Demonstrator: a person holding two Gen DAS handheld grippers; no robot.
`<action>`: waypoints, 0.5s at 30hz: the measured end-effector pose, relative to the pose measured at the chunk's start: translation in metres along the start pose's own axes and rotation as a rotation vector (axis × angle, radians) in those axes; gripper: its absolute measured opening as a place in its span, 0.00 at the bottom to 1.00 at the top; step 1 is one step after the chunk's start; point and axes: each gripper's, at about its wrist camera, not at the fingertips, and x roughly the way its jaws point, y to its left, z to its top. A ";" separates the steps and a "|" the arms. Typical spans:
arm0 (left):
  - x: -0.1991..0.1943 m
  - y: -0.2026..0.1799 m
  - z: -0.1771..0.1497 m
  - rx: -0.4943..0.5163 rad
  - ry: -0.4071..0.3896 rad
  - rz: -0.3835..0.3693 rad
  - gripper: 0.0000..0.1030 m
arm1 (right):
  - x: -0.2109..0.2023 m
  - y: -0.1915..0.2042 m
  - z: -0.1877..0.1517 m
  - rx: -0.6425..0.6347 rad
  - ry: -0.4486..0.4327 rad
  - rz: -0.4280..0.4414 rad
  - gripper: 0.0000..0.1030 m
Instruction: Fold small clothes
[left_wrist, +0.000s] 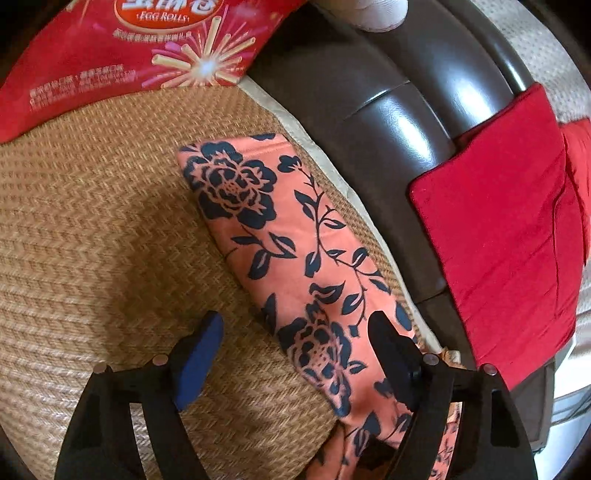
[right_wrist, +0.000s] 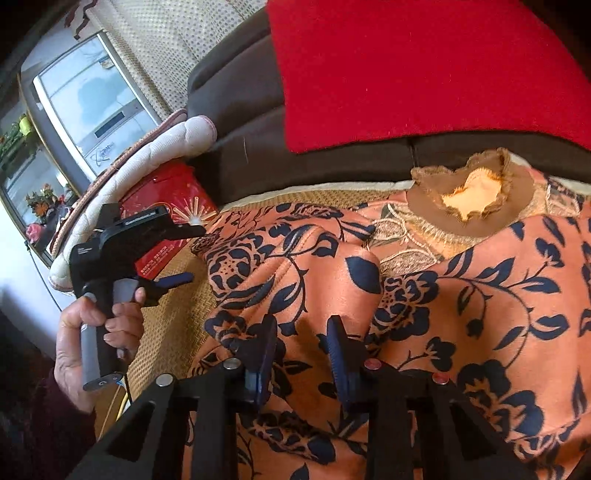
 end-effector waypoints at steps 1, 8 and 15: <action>0.001 -0.001 0.001 0.002 -0.003 -0.001 0.79 | 0.003 -0.001 0.000 0.007 0.009 0.004 0.29; 0.015 -0.002 0.017 -0.026 -0.012 -0.054 0.58 | 0.021 0.000 -0.005 0.011 0.065 0.017 0.29; 0.027 -0.004 0.025 -0.036 -0.012 -0.077 0.13 | 0.029 -0.005 -0.006 0.035 0.086 0.015 0.30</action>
